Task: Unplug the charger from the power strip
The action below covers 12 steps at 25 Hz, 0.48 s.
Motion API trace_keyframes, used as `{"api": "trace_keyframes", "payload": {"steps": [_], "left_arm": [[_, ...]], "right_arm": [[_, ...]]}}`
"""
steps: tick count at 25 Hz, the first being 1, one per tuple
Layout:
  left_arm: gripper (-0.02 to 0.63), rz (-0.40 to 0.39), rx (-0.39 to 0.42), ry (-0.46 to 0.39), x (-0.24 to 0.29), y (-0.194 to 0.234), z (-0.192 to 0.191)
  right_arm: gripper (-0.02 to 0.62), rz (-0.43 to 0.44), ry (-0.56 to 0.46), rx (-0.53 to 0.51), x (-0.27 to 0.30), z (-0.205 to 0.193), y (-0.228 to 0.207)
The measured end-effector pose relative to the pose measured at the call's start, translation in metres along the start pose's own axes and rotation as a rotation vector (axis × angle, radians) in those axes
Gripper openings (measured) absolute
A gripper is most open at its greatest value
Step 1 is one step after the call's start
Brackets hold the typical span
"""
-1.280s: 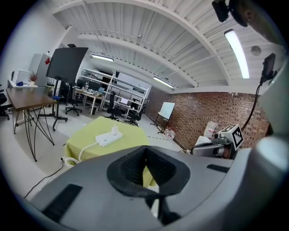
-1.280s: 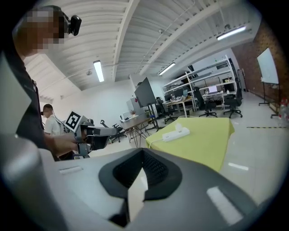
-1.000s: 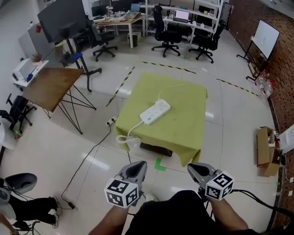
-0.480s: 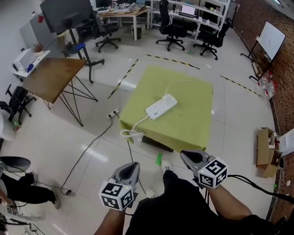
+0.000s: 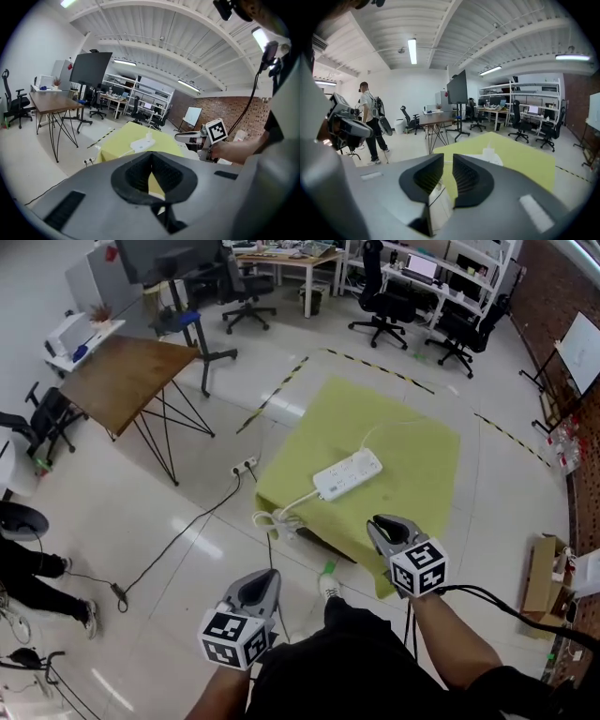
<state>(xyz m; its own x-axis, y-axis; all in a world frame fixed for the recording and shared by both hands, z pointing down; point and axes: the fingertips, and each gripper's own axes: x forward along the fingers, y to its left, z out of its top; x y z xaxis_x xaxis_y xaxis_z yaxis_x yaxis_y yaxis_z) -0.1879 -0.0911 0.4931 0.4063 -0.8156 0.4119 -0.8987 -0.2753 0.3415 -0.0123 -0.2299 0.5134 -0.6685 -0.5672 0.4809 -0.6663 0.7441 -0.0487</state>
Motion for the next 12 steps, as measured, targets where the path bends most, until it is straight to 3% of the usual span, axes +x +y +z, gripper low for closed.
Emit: {"api": "trace_keyframes", "payload": {"steps": [6, 12], "left_arm": [[0.006, 0.061, 0.013, -0.009, 0.046, 0.022, 0.043], [0.006, 0.091, -0.008, 0.032, 0.088, 0.029, 0.06]], "right_arm": [[0.19, -0.069, 0.072, -0.018, 0.077, -0.004, -0.077], [0.292, -0.125, 0.185, 0.004, 0.169, -0.032, -0.146]]}}
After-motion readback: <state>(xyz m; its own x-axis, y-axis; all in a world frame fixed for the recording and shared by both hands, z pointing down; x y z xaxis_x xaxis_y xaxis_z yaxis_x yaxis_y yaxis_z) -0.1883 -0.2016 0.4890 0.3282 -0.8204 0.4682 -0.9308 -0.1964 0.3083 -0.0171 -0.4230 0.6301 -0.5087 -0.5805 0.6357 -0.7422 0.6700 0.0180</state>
